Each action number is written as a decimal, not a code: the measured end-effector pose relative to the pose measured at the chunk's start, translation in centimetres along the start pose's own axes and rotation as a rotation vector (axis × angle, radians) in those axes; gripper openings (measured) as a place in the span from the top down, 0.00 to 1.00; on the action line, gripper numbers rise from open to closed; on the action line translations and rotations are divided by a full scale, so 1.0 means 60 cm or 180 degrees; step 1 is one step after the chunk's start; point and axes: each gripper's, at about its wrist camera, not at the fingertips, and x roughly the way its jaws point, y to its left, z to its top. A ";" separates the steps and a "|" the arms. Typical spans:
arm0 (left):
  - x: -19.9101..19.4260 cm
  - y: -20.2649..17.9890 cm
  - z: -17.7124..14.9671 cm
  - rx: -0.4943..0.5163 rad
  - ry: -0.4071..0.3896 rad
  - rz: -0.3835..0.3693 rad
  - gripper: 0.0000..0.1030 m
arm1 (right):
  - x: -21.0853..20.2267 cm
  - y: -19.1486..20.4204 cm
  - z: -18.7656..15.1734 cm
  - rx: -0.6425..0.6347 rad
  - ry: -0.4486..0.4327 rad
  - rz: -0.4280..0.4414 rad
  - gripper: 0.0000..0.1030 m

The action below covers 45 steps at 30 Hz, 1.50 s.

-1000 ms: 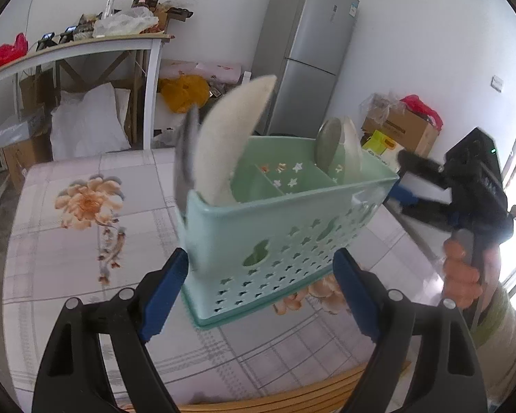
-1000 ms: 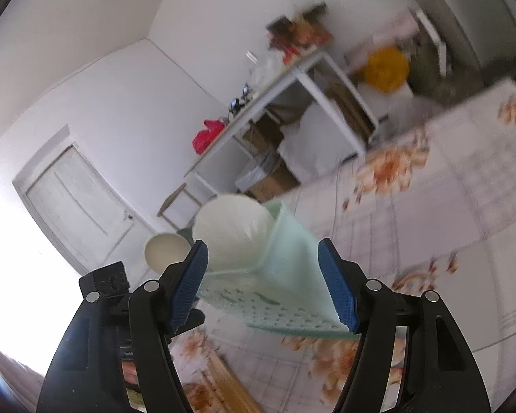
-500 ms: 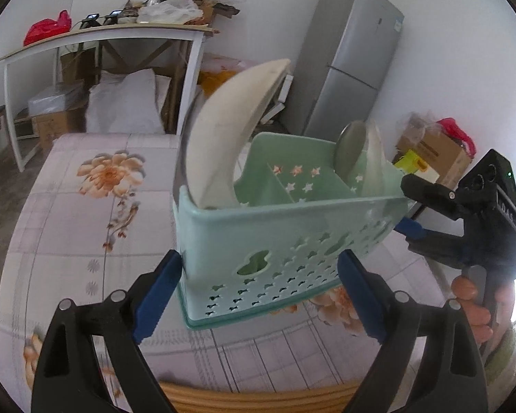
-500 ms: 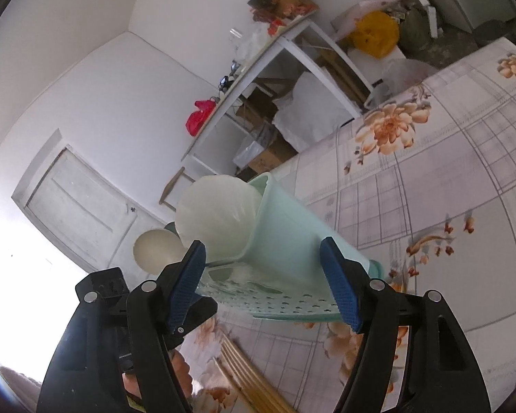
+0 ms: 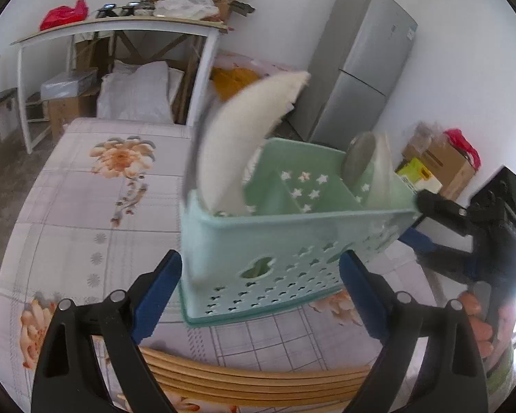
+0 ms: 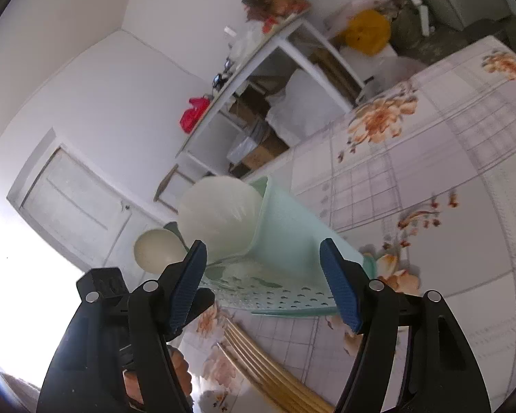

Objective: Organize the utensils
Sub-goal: 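Move both grippers back toward the wooden chopsticks on the table, then lower the right gripper onto the wooden chopsticks and close on one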

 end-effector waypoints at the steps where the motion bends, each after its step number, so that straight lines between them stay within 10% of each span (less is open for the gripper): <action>1: -0.007 0.003 -0.003 -0.0011 -0.0026 0.0023 0.12 | -0.012 0.000 -0.003 0.0023 -0.0051 -0.0016 0.36; 9: -0.079 0.024 -0.052 -0.0016 -0.0076 0.0056 0.08 | -0.085 0.007 -0.083 0.0172 -0.0304 -0.0404 0.36; 21: -0.141 0.044 -0.200 0.0055 0.0249 0.0132 0.07 | -0.028 0.063 -0.242 -0.0182 0.0243 -0.1365 0.32; 45: -0.119 0.053 -0.231 -0.0039 0.0268 0.0031 0.06 | -0.026 0.053 -0.289 0.0194 0.0226 -0.1693 0.28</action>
